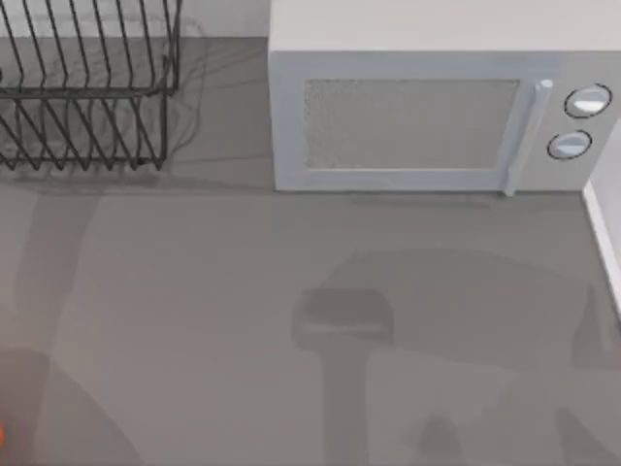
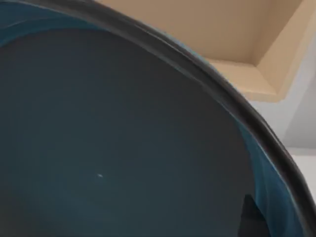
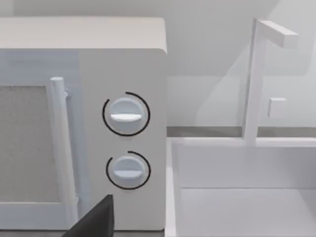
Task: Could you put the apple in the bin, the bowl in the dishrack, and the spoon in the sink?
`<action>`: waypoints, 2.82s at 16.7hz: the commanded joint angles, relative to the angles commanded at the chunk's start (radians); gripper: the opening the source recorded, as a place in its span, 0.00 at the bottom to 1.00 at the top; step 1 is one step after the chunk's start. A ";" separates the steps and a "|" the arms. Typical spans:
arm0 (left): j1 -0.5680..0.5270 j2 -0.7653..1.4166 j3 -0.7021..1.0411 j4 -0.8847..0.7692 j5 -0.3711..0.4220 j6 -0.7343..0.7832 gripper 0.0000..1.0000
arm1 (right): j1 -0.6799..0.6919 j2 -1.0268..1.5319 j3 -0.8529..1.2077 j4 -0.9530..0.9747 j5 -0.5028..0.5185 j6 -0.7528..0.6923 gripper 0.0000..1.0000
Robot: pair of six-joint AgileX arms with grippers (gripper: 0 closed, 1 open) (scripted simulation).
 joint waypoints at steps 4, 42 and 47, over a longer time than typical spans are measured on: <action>0.118 -0.132 -0.144 0.165 -0.031 0.132 0.00 | 0.000 0.000 0.000 0.000 0.000 0.000 1.00; 0.022 0.715 -0.353 1.243 -0.142 0.153 0.53 | 0.000 0.000 0.000 0.000 0.000 0.000 1.00; 0.022 0.715 -0.353 1.243 -0.142 0.153 0.90 | 0.000 0.000 0.000 0.000 0.000 0.000 1.00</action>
